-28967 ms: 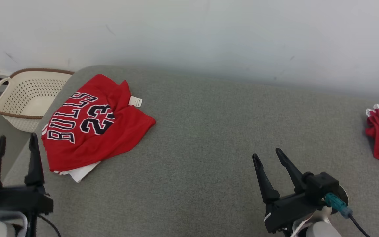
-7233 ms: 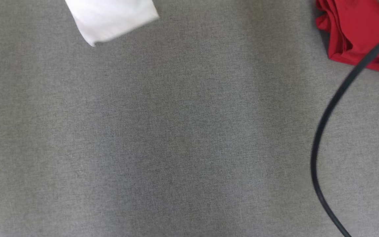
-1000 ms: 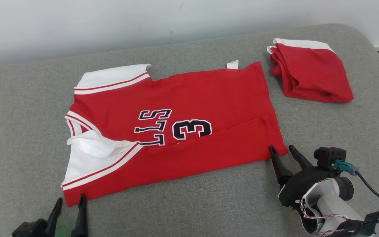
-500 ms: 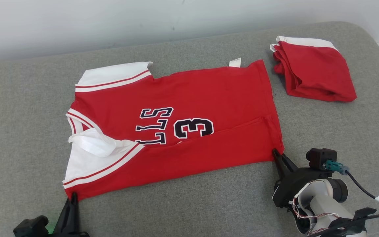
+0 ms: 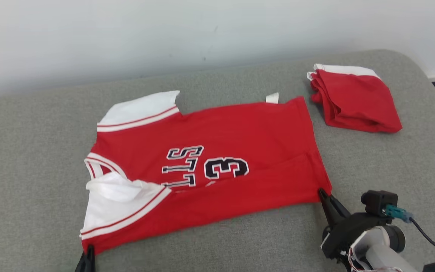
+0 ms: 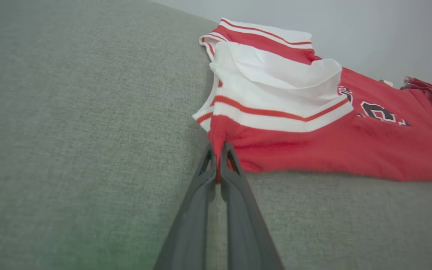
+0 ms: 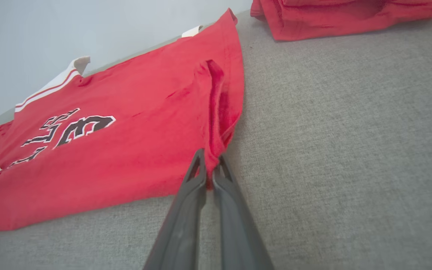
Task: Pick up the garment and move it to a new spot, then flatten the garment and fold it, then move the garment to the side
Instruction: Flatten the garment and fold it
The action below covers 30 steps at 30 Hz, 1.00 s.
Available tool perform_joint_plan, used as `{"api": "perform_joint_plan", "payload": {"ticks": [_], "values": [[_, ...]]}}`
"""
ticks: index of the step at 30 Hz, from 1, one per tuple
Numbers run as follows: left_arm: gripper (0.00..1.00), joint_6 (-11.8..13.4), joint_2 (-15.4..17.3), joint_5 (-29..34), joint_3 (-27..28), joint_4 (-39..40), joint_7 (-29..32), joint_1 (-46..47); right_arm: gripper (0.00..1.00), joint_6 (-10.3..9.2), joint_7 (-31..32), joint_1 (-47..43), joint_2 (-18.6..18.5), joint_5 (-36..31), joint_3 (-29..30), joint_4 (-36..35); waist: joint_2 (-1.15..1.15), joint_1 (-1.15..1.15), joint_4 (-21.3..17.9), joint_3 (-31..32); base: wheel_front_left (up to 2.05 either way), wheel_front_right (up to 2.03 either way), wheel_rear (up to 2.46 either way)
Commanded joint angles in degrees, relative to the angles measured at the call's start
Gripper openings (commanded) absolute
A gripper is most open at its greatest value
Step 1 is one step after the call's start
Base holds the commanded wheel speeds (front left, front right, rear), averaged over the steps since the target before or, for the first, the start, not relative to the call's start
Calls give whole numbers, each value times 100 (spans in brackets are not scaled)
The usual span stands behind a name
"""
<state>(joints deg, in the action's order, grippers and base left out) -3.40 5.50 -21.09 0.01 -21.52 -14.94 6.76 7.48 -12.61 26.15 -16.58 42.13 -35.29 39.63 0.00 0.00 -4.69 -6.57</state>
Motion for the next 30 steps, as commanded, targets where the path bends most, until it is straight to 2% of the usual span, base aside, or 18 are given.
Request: {"api": "perform_joint_plan", "payload": {"ticks": [1,6,17,29,30], "values": [[0,41,-7,-1,72,106,-19,-224,0,2,36,-165,-87,62,-15,-110,0,0,43,144,0,0,0],[0,167,-73,-79,152,477,-19,-673,0,2,217,-517,-253,172,9,-468,0,0,86,280,0,0,0],[0,469,-149,-234,60,1279,233,-1575,0,-1,1048,-1667,-602,187,520,-1355,0,0,288,486,0,0,0],[0,557,-168,-282,-138,1239,407,-1737,0,-1,1646,-2253,-329,-254,1158,-1943,0,0,319,468,0,0,0],[0,558,-170,-285,-148,1226,401,-1727,7,-1,1658,-2275,-299,-295,1202,-1970,0,0,314,461,0,0,0]]}}
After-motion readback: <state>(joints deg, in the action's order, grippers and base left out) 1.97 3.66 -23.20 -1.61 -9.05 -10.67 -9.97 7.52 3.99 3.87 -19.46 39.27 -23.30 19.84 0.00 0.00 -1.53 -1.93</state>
